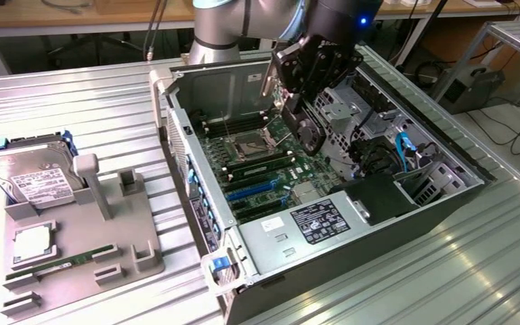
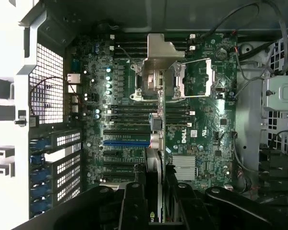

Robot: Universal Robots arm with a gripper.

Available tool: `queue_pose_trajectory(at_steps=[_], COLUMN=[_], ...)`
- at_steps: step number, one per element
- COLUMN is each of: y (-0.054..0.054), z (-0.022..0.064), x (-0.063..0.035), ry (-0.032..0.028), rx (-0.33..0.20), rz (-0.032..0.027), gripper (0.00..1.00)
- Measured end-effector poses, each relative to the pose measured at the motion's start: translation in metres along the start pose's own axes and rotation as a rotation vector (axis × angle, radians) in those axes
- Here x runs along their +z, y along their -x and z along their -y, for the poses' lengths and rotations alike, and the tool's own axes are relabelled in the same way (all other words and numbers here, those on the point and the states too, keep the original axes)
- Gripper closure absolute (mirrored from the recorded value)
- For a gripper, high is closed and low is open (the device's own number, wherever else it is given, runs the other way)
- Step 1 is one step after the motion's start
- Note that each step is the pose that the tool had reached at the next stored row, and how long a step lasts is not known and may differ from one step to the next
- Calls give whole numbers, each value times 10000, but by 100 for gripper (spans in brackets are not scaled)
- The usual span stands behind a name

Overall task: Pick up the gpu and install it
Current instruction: 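Pick up the gpu and move the gpu toward the slot, then insert the gpu into the slot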

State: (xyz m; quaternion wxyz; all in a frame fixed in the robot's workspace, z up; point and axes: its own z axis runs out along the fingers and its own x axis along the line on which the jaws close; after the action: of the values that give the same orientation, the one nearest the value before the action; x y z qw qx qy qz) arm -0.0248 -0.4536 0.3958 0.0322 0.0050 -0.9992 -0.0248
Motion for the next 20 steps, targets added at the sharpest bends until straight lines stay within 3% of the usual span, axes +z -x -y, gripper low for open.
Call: queue_pose_trajectory(at_steps=[14,20], y=[0,0], z=[0,0], x=[0,2], ry=[-1,-50], rx=[-6,-1020], rz=[-1,-51], gripper=[74,74])
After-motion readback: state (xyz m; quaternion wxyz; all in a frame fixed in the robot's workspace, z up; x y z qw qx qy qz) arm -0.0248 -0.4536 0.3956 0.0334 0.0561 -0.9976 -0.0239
